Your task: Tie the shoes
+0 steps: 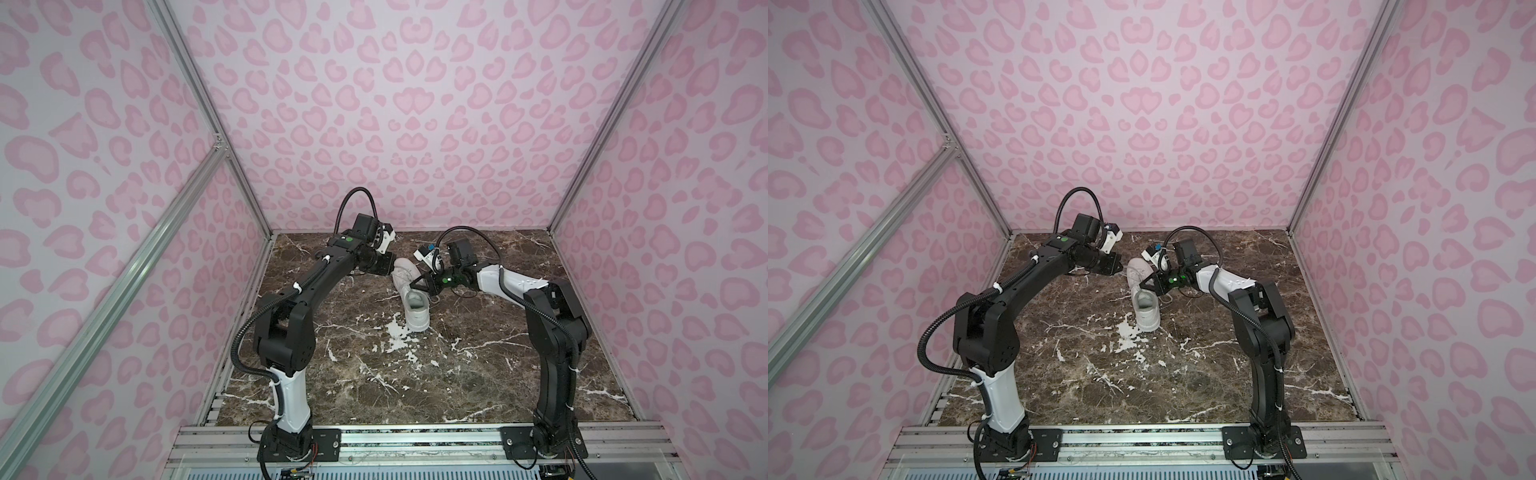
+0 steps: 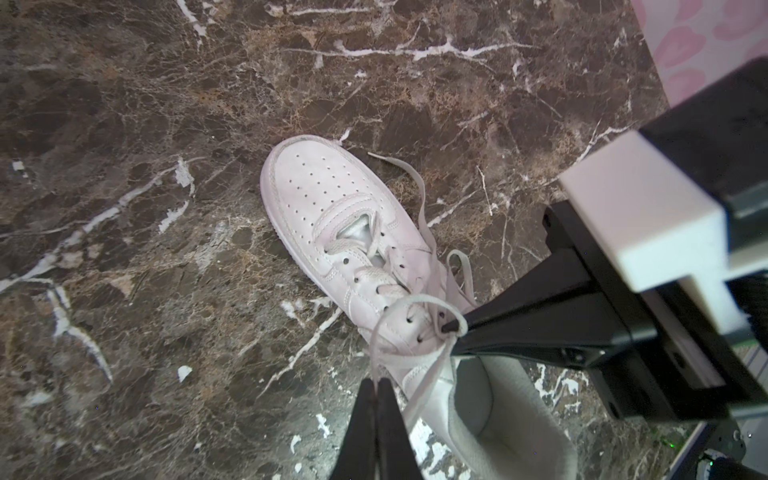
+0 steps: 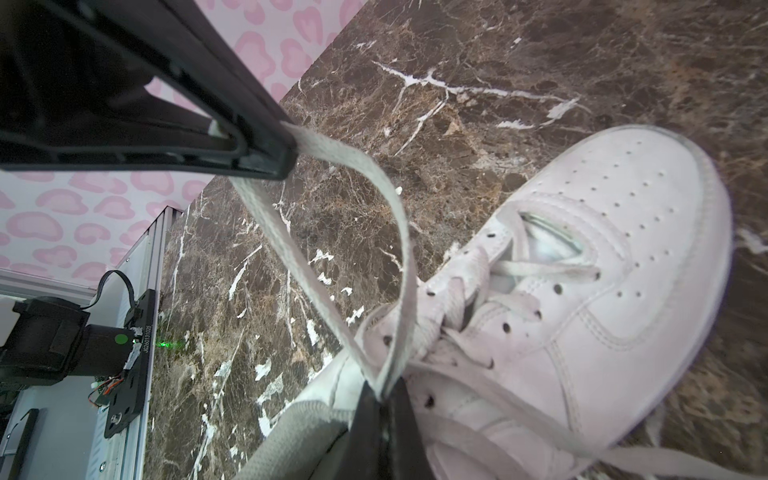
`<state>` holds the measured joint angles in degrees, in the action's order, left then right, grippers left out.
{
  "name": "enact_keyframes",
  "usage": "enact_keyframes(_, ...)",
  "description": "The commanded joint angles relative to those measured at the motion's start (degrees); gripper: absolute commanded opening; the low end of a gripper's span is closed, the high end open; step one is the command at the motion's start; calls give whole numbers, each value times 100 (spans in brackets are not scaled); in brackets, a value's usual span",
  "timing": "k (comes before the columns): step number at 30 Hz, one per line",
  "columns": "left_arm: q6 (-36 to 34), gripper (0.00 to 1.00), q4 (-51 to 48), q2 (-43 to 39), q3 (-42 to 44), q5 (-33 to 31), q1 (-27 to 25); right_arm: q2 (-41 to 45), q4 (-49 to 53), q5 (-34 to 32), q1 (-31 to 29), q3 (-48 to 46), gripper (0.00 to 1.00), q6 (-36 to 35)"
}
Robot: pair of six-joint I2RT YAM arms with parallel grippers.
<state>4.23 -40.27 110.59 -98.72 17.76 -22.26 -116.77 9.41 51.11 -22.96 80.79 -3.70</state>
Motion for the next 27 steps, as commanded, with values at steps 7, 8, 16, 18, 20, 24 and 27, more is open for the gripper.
enact_keyframes(7, -1111, 3, -1193, 325, -921, -664, 10, -135, 652, -497, 37, -90, 4, -58)
enact_keyframes(8, -1187, 3, -1283, 369, -1020, -676, -1, -144, 650, -498, 37, -97, 4, -44)
enact_keyframes(16, -1734, 3, -1670, 533, -1448, -1171, -189, -192, 607, -479, 37, -107, 4, -7)
enact_keyframes(18, -1969, 3, -1668, 516, -1457, -1449, -313, -205, 615, -488, 37, -101, 4, -7)
enact_keyframes(20, -2133, 3, -1687, 539, -1561, -1721, -407, -214, 624, -490, 37, -108, 4, -12)
enact_keyframes(24, -2280, 3, -1938, 694, -2044, -1802, -450, -232, 618, -488, 37, -129, 3, -7)
enact_keyframes(27, -2318, 3, -2058, 762, -2211, -1846, -454, -236, 612, -497, 37, -138, 3, 0)
